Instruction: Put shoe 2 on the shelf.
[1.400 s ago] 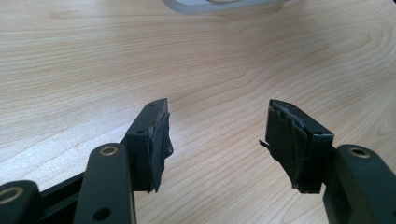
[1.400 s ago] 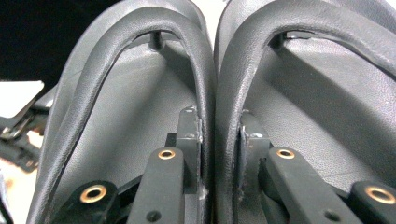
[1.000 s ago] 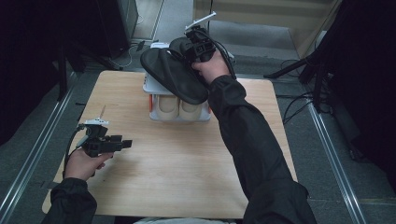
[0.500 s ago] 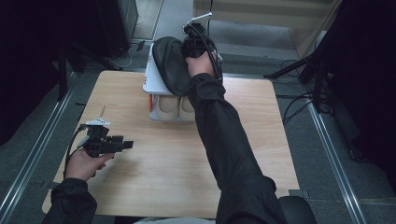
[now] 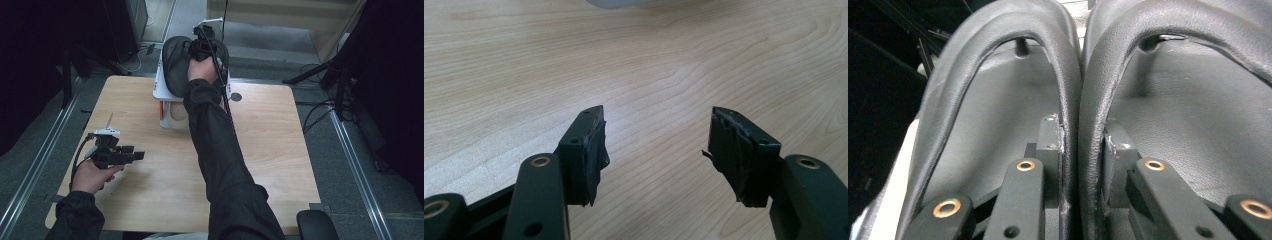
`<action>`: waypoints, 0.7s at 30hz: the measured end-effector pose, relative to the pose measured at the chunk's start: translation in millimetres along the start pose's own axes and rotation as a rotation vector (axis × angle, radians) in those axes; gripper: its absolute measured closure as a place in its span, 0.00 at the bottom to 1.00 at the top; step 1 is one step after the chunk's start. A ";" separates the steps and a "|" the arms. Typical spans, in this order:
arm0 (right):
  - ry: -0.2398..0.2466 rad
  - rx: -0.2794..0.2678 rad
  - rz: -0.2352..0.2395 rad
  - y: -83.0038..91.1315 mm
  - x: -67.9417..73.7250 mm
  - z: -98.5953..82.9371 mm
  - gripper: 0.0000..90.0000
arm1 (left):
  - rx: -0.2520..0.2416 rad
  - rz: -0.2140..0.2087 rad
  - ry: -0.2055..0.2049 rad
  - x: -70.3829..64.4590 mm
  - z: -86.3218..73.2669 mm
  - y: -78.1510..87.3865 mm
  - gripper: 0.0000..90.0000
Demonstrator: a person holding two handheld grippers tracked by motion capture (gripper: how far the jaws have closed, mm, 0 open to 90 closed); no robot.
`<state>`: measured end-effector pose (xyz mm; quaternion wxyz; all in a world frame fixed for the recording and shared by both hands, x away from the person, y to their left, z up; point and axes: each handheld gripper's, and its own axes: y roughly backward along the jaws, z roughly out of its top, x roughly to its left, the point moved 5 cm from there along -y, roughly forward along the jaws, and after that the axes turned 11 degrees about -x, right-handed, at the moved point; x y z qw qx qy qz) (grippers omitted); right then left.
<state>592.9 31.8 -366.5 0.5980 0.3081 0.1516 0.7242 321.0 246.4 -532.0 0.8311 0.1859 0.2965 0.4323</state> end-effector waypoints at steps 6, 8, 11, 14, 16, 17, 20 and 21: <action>0.002 0.006 0.012 -3.9 4.0 0.7 0.84 | 0.002 -0.007 -0.002 -0.6 -0.1 0.0 0.45; 0.014 0.007 0.008 -4.0 5.9 1.7 0.84 | 0.000 -0.008 -0.001 -1.0 0.0 0.2 0.45; 0.024 0.008 0.006 -5.4 5.4 3.3 0.84 | 0.000 -0.008 -0.001 -1.0 0.0 0.4 0.45; 0.019 0.012 0.013 -9.2 1.1 5.4 0.84 | 0.003 -0.009 -0.003 -0.7 -0.1 -0.1 0.45; 0.015 0.012 0.032 -10.0 1.0 6.0 0.84 | 0.004 -0.010 -0.003 -0.5 -0.3 -0.5 0.45; 0.016 0.011 0.035 -10.0 1.2 6.1 0.84 | 0.006 -0.010 0.001 -0.7 -0.5 -0.7 0.45; 0.024 0.008 0.036 -10.1 2.4 5.4 0.81 | 0.006 -0.009 -0.003 -0.7 -0.4 -0.4 0.45; 0.029 0.008 0.041 -10.3 3.1 5.2 0.77 | 0.005 -0.009 -0.003 -0.8 -0.3 -0.1 0.45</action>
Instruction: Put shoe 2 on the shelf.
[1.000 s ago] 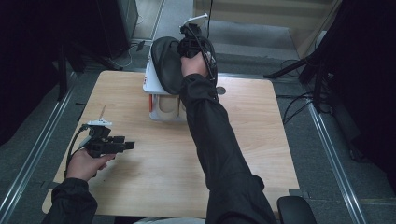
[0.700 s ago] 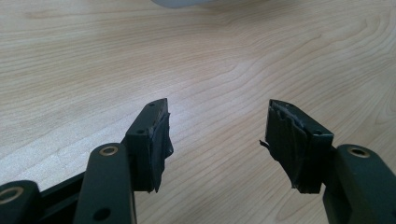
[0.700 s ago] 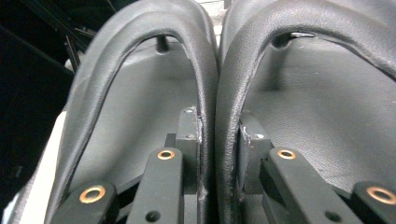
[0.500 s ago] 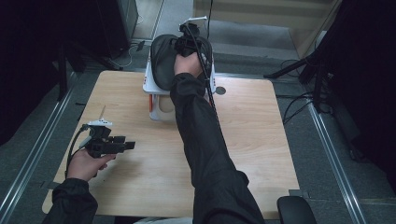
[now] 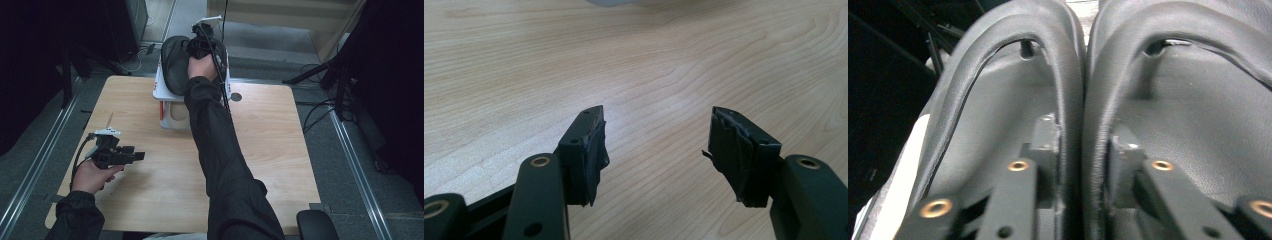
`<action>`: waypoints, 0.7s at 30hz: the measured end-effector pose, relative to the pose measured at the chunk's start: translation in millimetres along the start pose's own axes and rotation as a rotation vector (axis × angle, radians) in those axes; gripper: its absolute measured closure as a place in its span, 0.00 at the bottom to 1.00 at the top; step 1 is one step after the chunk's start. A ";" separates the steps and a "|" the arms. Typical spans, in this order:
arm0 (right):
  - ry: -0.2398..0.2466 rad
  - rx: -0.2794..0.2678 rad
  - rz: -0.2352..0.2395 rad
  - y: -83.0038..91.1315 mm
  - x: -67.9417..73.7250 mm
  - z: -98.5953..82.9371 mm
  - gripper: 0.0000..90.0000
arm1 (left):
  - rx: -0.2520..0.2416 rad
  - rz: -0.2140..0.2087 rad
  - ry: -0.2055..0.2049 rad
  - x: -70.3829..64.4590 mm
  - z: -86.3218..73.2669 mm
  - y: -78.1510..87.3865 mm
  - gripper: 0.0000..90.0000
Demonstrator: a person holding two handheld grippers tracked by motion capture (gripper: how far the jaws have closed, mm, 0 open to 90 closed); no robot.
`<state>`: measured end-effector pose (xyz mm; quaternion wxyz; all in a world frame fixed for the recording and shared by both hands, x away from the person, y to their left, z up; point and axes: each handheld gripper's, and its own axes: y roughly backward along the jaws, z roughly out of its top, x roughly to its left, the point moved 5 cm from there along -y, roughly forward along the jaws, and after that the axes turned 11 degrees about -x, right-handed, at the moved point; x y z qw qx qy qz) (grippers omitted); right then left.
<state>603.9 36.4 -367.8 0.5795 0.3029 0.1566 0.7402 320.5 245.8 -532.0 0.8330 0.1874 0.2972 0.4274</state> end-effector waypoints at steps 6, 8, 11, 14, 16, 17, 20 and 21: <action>0.031 0.001 0.016 2.3 0.5 0.3 0.67 | 0.004 -0.001 0.002 -0.2 -0.4 -0.5 0.45; 0.032 -0.001 0.016 2.7 0.4 0.4 0.65 | 0.003 0.001 0.000 -0.3 -0.4 -0.6 0.45; 0.037 0.004 0.025 2.9 0.9 -0.2 0.62 | 0.004 0.000 0.002 -0.2 -0.4 -0.4 0.45; 0.072 -0.003 0.021 4.4 2.0 -1.4 0.60 | 0.005 -0.001 0.003 0.0 -0.5 -0.6 0.45; 0.072 -0.003 0.024 4.7 2.0 -1.6 0.60 | 0.005 -0.001 0.002 0.0 -0.5 -0.5 0.45; 0.070 -0.003 0.027 5.3 2.1 -1.5 0.59 | 0.005 -0.001 0.003 0.1 -0.5 -0.5 0.45; 0.076 0.001 0.032 7.2 2.6 -1.3 0.58 | 0.008 0.000 0.006 0.6 -0.8 -0.5 0.44; 0.077 0.003 0.035 7.7 2.6 -1.3 0.58 | 0.007 0.001 0.006 0.7 -0.8 -0.6 0.44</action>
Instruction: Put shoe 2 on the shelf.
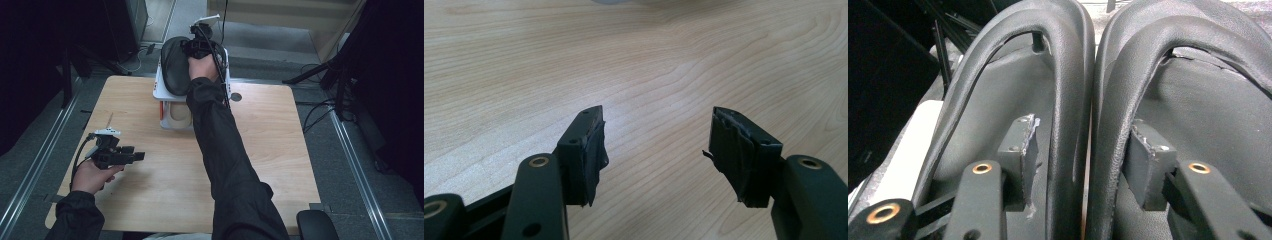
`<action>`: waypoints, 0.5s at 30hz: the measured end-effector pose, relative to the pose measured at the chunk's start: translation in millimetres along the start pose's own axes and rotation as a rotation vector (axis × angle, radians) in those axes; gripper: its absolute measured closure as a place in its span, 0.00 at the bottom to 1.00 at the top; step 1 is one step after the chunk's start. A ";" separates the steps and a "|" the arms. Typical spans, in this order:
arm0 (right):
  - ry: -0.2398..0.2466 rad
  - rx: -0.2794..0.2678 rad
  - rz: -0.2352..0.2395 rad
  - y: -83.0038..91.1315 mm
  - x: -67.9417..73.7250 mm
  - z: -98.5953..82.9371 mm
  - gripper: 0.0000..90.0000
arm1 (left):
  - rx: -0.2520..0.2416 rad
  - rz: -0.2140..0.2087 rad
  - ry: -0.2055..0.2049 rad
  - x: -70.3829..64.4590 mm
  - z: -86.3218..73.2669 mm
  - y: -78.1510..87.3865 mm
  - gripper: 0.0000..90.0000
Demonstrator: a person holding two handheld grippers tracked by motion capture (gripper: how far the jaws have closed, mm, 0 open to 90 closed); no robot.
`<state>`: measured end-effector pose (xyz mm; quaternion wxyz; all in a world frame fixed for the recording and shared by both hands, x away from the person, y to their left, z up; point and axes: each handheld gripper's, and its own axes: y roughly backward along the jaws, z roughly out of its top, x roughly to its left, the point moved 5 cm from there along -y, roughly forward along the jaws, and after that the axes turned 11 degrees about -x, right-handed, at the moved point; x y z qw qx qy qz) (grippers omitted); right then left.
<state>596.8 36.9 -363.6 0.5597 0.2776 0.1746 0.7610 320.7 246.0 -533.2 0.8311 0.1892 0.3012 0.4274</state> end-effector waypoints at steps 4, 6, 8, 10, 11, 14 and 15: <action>0.008 0.009 0.010 3.4 -0.3 -1.4 0.58 | 0.000 -0.001 0.000 -0.1 0.0 -0.1 0.44; 0.019 0.018 0.014 6.0 -0.2 -2.3 0.59 | 0.002 0.001 0.004 0.1 0.0 -0.5 0.44; 0.029 0.017 0.014 7.8 -0.5 -2.3 0.59 | 0.002 0.001 0.007 -0.1 -0.1 -0.6 0.44; 0.028 0.020 0.033 14.3 -1.5 -1.6 0.59 | 0.003 0.000 0.007 -0.4 -0.3 -0.5 0.44; 0.031 0.020 0.039 16.8 -1.9 -1.1 0.59 | 0.004 0.002 0.007 -0.2 -0.4 -0.5 0.44; 0.031 0.023 0.060 22.1 -2.8 0.3 0.59 | 0.006 0.001 0.007 -0.1 -0.4 -0.4 0.44; 0.038 0.025 0.094 28.4 -4.7 2.8 0.60 | 0.008 0.003 0.004 0.1 -0.4 -0.7 0.44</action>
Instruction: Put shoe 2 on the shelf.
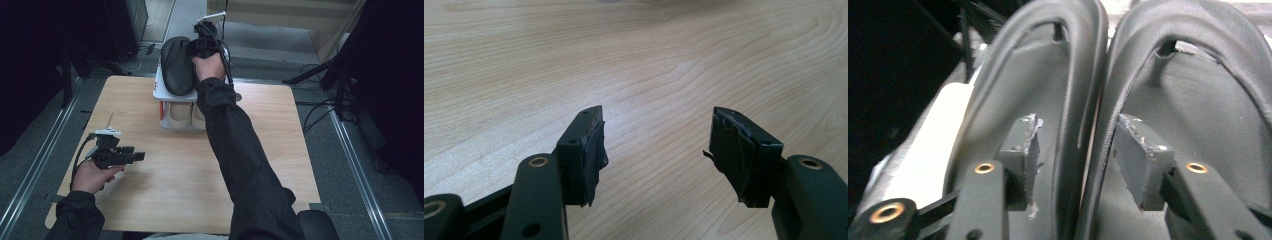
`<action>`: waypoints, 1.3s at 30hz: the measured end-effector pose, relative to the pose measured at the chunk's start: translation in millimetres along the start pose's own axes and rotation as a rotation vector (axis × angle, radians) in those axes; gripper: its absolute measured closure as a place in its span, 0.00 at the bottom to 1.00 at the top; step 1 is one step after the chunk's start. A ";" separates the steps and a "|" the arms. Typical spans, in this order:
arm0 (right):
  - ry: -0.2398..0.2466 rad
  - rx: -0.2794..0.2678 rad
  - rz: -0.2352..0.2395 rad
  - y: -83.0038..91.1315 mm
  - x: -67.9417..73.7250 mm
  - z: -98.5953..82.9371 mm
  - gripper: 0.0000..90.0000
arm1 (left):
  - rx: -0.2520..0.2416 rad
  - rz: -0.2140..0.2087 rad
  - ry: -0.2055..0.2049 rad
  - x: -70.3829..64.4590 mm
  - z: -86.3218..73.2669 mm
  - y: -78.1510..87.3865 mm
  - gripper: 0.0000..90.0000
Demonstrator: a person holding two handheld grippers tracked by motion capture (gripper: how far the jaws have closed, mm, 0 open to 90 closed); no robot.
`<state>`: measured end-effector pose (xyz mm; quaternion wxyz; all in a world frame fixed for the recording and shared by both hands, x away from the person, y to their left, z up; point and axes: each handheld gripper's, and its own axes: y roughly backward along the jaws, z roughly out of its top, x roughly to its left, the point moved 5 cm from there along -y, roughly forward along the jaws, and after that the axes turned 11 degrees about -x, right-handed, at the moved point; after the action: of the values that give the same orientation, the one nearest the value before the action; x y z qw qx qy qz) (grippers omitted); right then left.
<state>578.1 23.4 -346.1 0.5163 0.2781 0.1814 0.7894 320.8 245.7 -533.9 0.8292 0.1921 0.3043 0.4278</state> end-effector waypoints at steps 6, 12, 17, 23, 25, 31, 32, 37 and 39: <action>0.003 -0.017 0.088 26.0 4.0 7.4 0.61 | 0.003 0.004 -0.001 -0.5 -0.5 -0.3 0.44; 0.041 -0.018 0.151 43.4 9.9 0.7 0.60 | 0.007 0.006 0.000 0.0 -0.9 -0.2 0.44; 0.054 -0.010 0.244 59.4 14.8 -9.0 0.60 | 0.006 0.004 0.005 -0.4 -0.7 -0.2 0.43; 0.147 -0.032 0.290 78.0 25.2 -23.5 0.60 | 0.006 0.005 0.005 -0.7 -1.0 -0.4 0.43; 0.181 -0.037 0.304 84.5 27.3 -31.4 0.60 | 0.008 0.007 0.000 0.1 -1.1 -0.2 0.43; 0.240 -0.026 0.340 94.5 26.6 -45.6 0.59 | 0.011 0.007 0.002 -0.1 -1.3 -0.2 0.43; 0.243 -0.025 0.350 96.0 26.1 -47.5 0.58 | 0.011 0.006 0.001 -0.1 -1.4 -0.3 0.43; 0.264 -0.041 0.411 102.9 24.1 -57.4 0.56 | 0.012 0.008 0.002 0.1 -1.5 -0.6 0.43; 0.276 -0.040 0.419 104.4 24.1 -60.3 0.55 | 0.012 0.008 0.001 0.0 -1.6 -0.6 0.43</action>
<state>458.2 3.7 -327.1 0.3170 0.1891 0.1728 0.9132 320.1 245.5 -535.4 0.8260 0.1980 0.3067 0.4295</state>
